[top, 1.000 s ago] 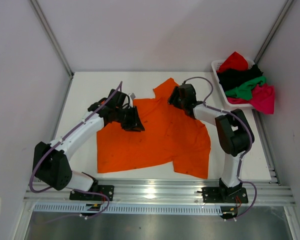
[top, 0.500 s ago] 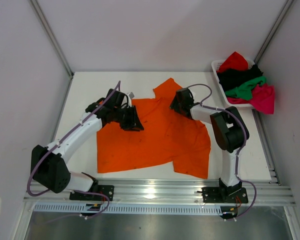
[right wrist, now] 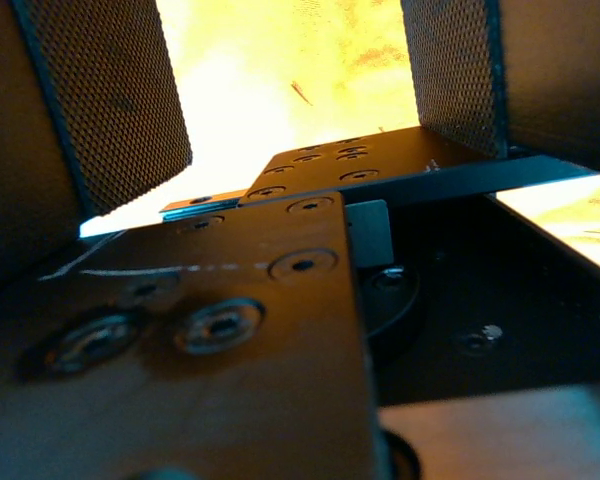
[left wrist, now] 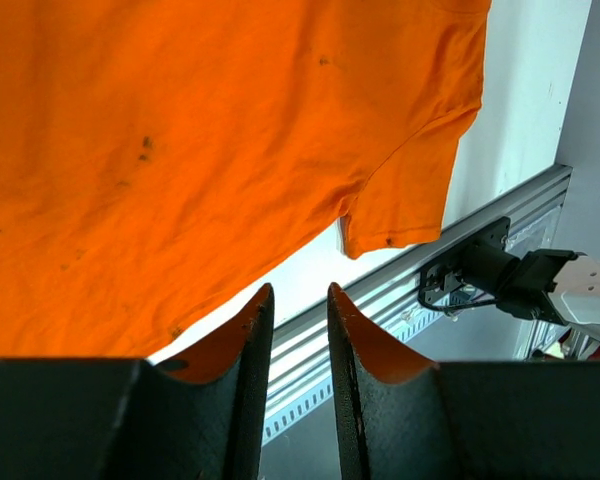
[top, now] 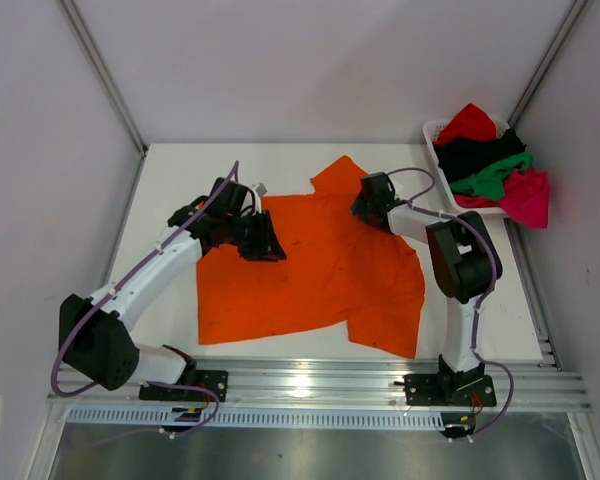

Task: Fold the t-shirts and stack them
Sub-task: Fold the tshirt

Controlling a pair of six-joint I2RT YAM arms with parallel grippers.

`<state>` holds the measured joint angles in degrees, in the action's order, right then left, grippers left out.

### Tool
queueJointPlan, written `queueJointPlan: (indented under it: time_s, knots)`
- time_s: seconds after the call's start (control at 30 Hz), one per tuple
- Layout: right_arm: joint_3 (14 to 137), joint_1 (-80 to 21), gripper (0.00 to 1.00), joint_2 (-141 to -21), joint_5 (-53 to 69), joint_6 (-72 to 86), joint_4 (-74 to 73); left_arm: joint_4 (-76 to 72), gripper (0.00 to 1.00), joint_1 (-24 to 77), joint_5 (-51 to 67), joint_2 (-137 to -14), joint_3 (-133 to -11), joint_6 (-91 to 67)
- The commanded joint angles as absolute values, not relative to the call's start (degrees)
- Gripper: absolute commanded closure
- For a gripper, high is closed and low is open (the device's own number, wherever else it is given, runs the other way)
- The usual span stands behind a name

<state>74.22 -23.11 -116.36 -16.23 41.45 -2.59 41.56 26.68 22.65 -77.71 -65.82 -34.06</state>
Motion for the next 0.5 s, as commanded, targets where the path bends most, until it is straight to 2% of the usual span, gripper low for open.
queueJointPlan:
  time_s: [0.0, 0.23, 0.47]
  knots:
    - [73.05, -20.31, 0.38, -114.70, -18.37, 41.57, -6.68, 42.10, 0.68, 27.07, 22.33, -75.32, -67.33, -33.31]
    - [71.46, -18.02, 0.38, -113.82, -18.02, 39.47, -5.10, 41.84, 0.68, 27.07, 22.15, -75.67, -67.24, -33.13]
    - [68.12, -18.11, 0.38, -112.50, -11.97, 36.65, 4.64, 41.31, 0.68, 27.07, 21.89, -77.25, -67.67, -32.87]
